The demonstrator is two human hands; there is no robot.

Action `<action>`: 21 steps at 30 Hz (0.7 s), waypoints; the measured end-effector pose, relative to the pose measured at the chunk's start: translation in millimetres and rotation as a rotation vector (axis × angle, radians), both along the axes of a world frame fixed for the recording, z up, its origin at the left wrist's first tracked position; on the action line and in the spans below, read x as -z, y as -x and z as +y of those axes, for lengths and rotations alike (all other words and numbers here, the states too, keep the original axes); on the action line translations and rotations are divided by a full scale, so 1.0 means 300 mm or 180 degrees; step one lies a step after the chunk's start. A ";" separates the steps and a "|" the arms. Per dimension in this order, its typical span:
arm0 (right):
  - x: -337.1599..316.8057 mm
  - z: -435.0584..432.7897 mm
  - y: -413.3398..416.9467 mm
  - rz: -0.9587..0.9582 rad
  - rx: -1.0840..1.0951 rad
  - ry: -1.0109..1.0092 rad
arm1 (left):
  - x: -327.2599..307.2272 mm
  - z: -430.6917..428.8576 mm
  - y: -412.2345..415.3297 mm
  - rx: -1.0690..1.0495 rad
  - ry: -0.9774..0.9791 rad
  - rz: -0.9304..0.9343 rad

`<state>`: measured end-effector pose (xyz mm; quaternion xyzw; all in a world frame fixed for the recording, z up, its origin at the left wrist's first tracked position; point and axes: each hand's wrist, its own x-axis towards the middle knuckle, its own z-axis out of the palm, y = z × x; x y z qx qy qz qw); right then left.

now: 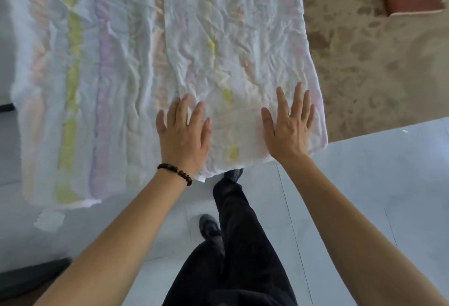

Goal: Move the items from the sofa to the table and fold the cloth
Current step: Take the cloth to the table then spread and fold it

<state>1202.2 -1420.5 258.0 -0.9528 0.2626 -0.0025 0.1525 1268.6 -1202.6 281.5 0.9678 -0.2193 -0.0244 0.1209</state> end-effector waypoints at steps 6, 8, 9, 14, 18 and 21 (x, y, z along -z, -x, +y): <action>0.075 0.042 0.150 0.0447 0.0192 -0.0069 | 0.148 0.055 0.195 -0.0103 -0.0699 0.0361; 0.083 0.036 0.139 0.0428 0.0186 -0.0031 | 0.164 0.042 0.181 -0.0146 -0.0681 0.0292; 0.084 0.036 0.140 0.0422 0.0166 -0.0001 | 0.165 0.039 0.178 -0.0139 -0.0687 0.0277; 0.099 0.033 0.162 0.0244 0.0060 -0.0048 | 0.172 0.063 0.186 0.0085 -0.0618 0.0101; 0.094 0.003 0.227 -0.0771 0.0037 -0.0645 | 0.191 0.087 0.222 0.0172 -0.0049 -0.0272; 0.109 0.020 0.309 -0.1796 0.1221 -0.1136 | 0.225 0.110 0.363 -0.0338 0.0969 -0.0772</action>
